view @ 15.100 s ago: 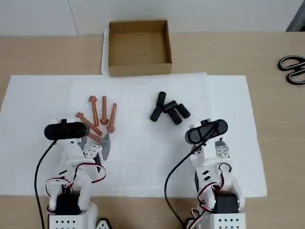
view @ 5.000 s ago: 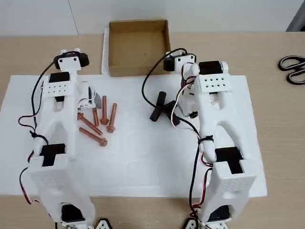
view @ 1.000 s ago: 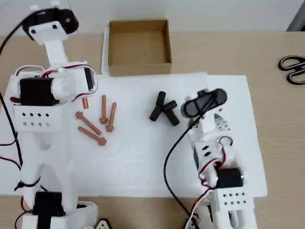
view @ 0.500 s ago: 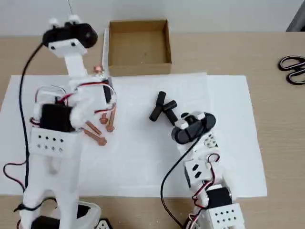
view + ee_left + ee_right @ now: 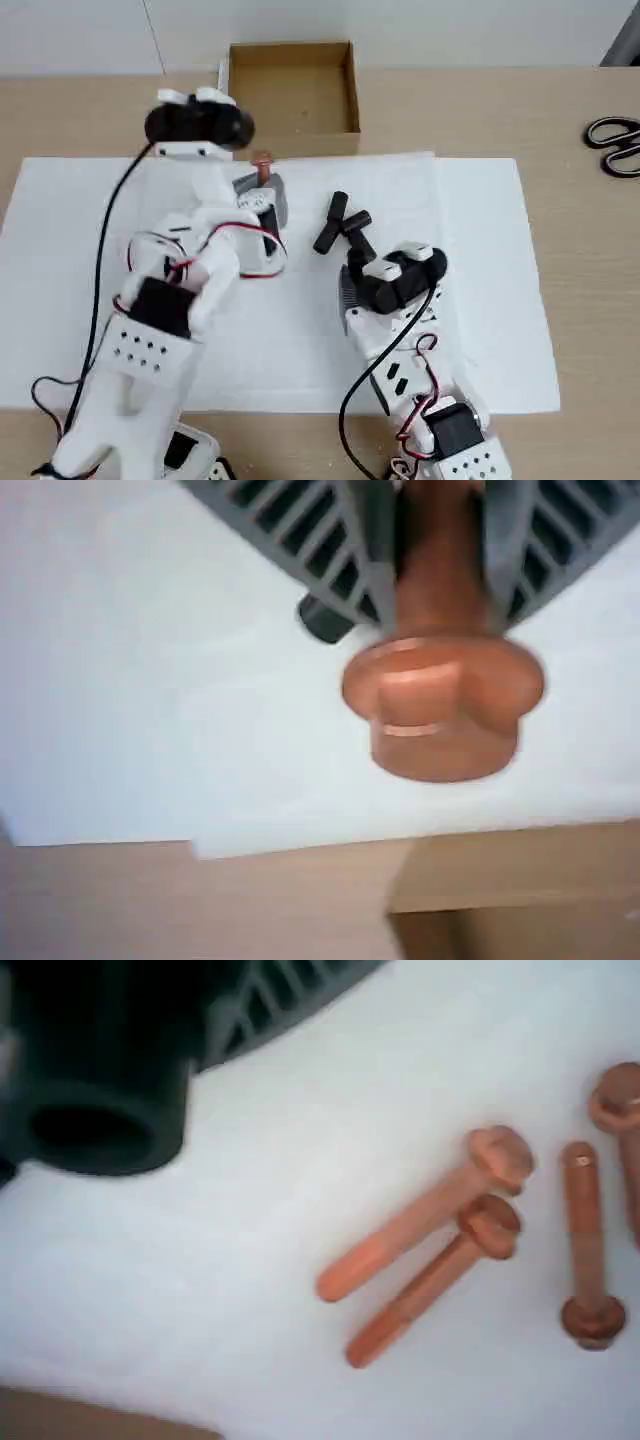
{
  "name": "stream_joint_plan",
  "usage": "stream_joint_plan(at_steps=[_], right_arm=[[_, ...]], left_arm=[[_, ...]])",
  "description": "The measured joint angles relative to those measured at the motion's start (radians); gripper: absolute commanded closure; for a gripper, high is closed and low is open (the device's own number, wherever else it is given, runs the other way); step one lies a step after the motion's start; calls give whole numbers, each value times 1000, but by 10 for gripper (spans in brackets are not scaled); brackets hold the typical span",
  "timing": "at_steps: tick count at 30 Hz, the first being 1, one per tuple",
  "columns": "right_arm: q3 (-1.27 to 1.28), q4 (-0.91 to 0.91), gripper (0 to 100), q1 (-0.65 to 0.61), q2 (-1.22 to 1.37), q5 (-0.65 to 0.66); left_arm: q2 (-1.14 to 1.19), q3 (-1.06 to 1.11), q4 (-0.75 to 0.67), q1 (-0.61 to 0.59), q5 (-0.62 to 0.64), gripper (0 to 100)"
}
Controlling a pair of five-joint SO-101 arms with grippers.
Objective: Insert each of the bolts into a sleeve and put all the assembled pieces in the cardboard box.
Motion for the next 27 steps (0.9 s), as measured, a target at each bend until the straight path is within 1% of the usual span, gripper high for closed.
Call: stream_joint_plan(at_steps=[3, 8, 12, 17, 23, 27], right_arm=[[0, 0, 963, -15, 0, -3], [0, 0, 963, -15, 0, -3], [0, 0, 963, -18, 0, -3], [0, 0, 963, -100, 0, -3], [0, 0, 963, -115, -2, -3], [0, 0, 963, -115, -2, -3]], left_arm=[[-58, 110, -110, 34, -2, 994], [-160, 288, -270, 68, -38, 994], [-204, 364, -367, 75, -38, 994], [-207, 368, -414, 140, -38, 994], [-210, 405, -437, 187, -32, 994], [-215, 419, -437, 186, 28, 994]])
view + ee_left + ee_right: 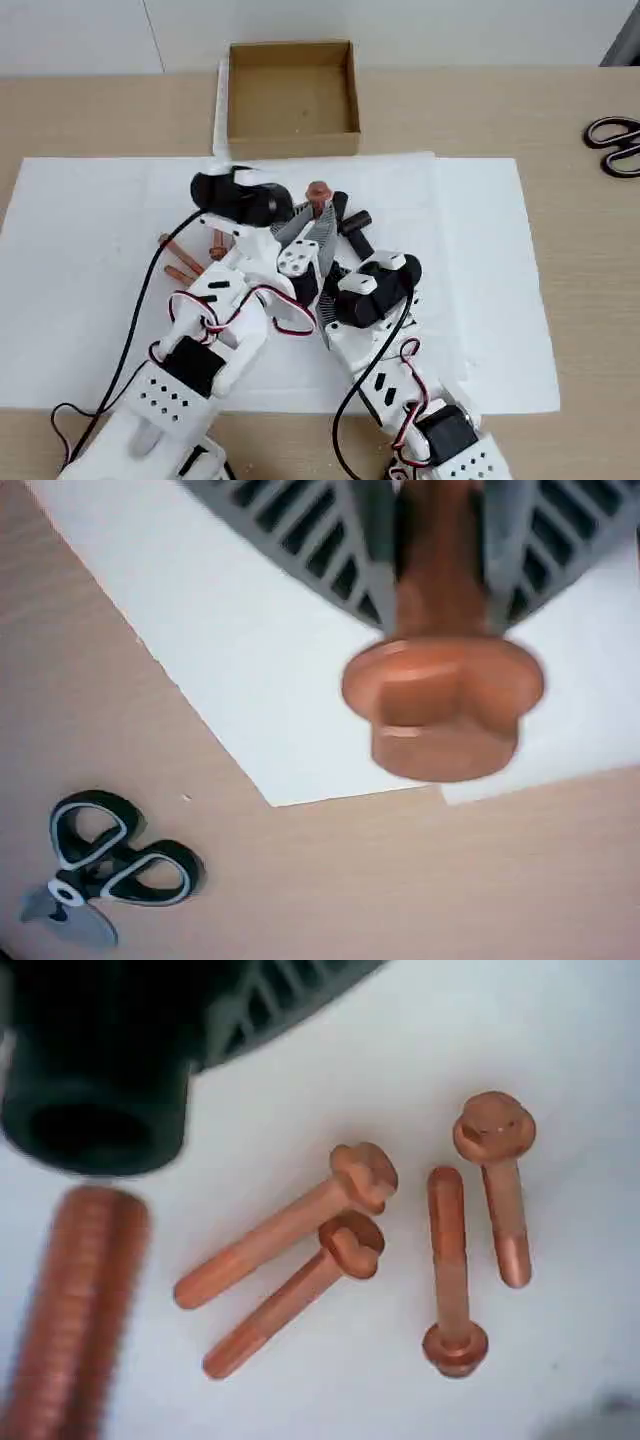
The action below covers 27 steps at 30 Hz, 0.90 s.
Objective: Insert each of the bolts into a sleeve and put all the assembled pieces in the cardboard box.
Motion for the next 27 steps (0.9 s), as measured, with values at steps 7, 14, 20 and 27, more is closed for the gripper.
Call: stream_joint_plan(at_steps=[7, 14, 20, 27], right_arm=[[0, 0, 963, 0, 0, 0], [0, 0, 963, 0, 0, 0], [0, 0, 963, 2, 0, 0], [0, 0, 963, 11, 0, 0]], left_arm=[[0, 17, 0, 3, 8, 994], [-3, 32, -21, 6, 11, 994], [-6, 52, -51, 28, 11, 994], [-6, 52, -51, 31, 11, 994]])
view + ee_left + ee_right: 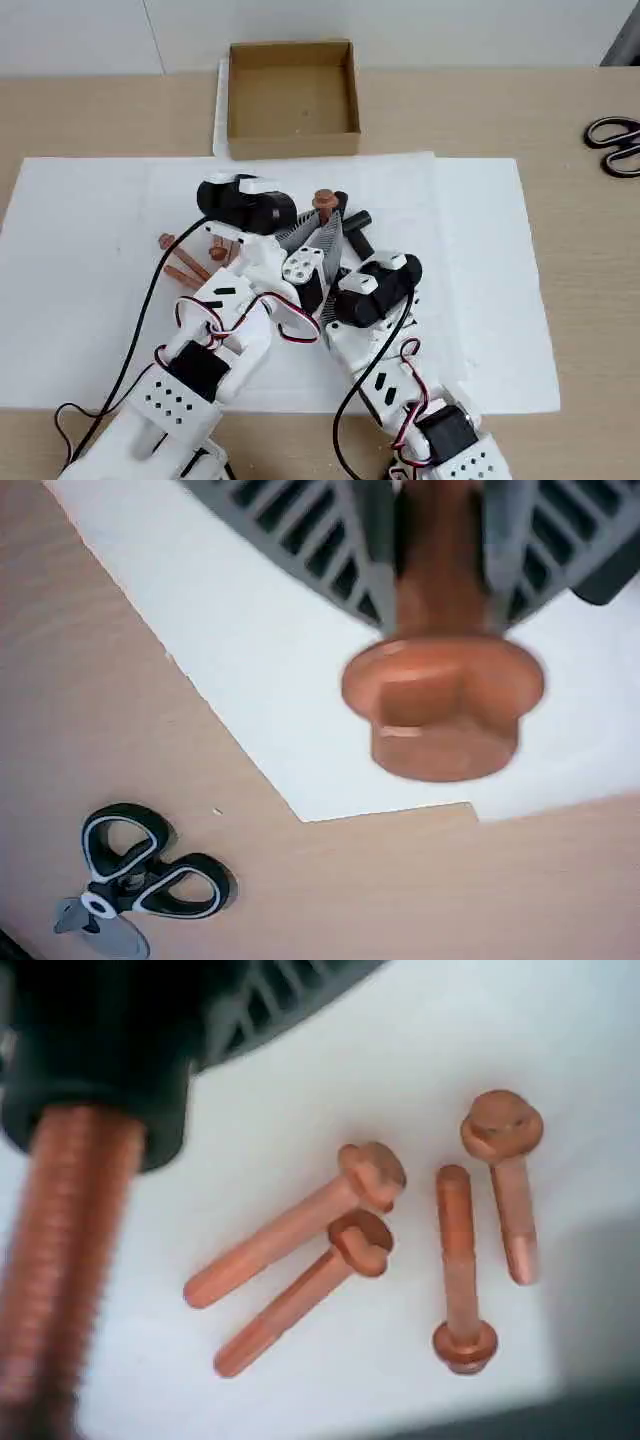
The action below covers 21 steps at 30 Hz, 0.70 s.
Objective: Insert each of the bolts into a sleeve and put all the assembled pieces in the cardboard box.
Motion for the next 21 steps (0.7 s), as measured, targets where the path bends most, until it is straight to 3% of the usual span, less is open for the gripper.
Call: stream_joint_plan(at_steps=[21], right_arm=[[0, 0, 963, 0, 0, 0]], left_arm=[[0, 0, 87, 9, 0, 994]])
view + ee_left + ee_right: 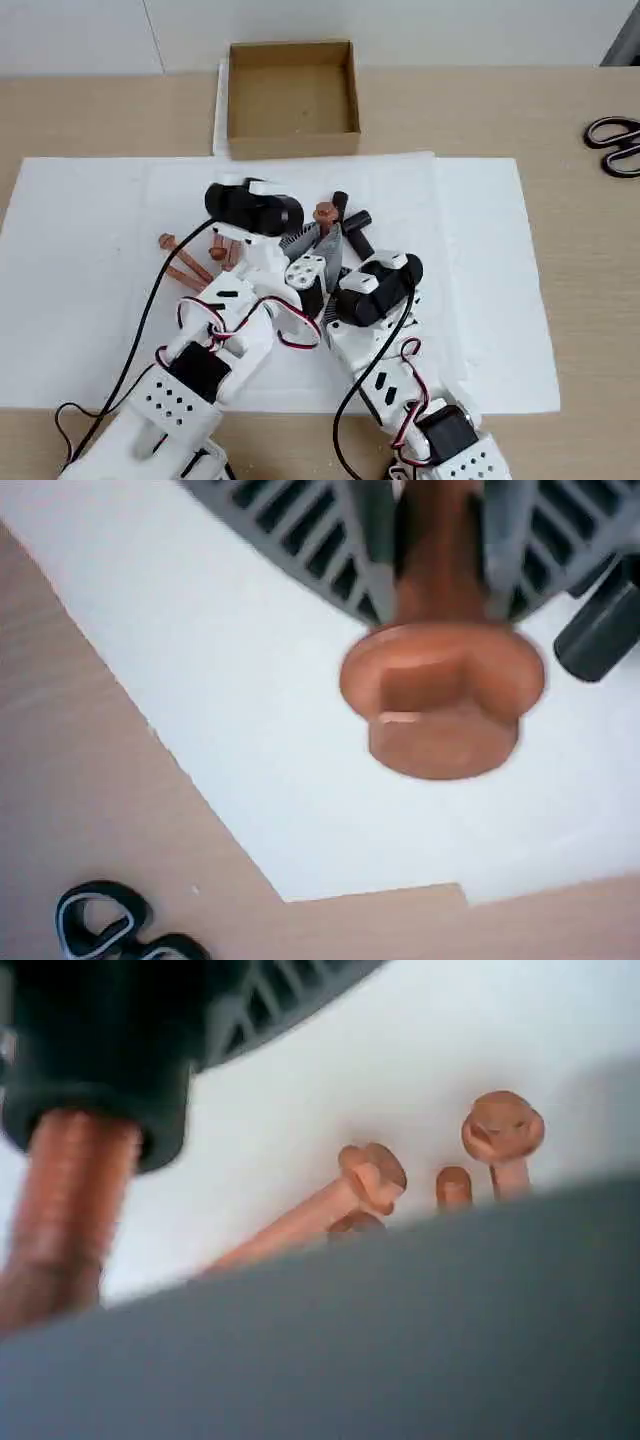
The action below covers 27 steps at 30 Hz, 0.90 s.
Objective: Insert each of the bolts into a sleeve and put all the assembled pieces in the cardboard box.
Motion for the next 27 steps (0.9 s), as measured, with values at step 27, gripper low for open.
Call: stream_joint_plan(at_steps=[27], right_arm=[[0, 0, 963, 6, 0, -2]], left_arm=[[0, 0, 120, 57, -40, 972]])
